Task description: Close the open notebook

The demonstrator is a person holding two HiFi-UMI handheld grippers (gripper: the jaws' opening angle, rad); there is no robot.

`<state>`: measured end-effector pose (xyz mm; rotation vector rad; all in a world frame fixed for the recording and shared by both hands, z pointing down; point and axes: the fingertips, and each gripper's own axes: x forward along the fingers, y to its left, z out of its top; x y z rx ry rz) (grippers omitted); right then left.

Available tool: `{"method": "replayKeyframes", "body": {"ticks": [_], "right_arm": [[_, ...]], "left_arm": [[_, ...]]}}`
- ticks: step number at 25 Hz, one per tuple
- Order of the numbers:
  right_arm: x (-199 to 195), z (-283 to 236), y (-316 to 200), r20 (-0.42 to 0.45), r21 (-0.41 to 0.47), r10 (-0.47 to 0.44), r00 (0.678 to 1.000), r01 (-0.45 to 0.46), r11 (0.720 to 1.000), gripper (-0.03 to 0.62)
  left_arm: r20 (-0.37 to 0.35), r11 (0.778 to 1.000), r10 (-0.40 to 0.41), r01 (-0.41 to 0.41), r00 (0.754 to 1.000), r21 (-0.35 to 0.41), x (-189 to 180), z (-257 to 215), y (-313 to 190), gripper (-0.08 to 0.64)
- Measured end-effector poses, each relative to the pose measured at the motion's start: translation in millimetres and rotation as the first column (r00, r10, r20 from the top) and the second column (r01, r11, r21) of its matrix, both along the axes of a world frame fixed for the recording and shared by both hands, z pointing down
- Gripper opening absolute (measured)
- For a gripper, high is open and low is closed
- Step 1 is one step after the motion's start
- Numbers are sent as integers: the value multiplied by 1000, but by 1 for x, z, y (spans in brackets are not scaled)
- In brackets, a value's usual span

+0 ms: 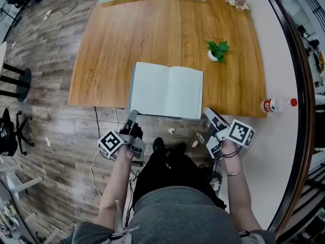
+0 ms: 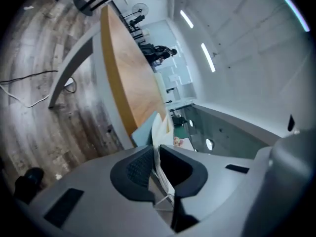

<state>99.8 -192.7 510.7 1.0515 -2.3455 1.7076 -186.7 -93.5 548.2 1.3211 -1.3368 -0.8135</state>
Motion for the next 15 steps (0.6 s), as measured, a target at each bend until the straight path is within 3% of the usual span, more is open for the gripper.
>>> {"method": "replayKeyframes", "body": {"ticks": [3, 6, 8, 12, 15], "right_arm": [[-4, -3, -1, -29, 24, 14, 999, -13, 1000, 179], [-10, -7, 2, -36, 40, 24, 999, -23, 999, 176], [-13, -9, 6, -39, 45, 35, 999, -33, 998, 175], [-15, -8, 23, -49, 44, 71, 996, -69, 997, 175], [-8, -5, 40, -87, 46, 103, 991, -99, 994, 175]], "left_arm": [[-21, 991, -78, 75, 997, -110, -16, 12, 15, 73], [8, 976, -125, 124, 992, -180, -33, 15, 35, 156], [16, 978, -90, 91, 996, -187, -29, 12, 39, 199], [-48, 989, 18, -25, 999, -147, 3, 12, 14, 246], [-80, 980, 47, -62, 996, -188, 17, 28, -6, 250]]}}
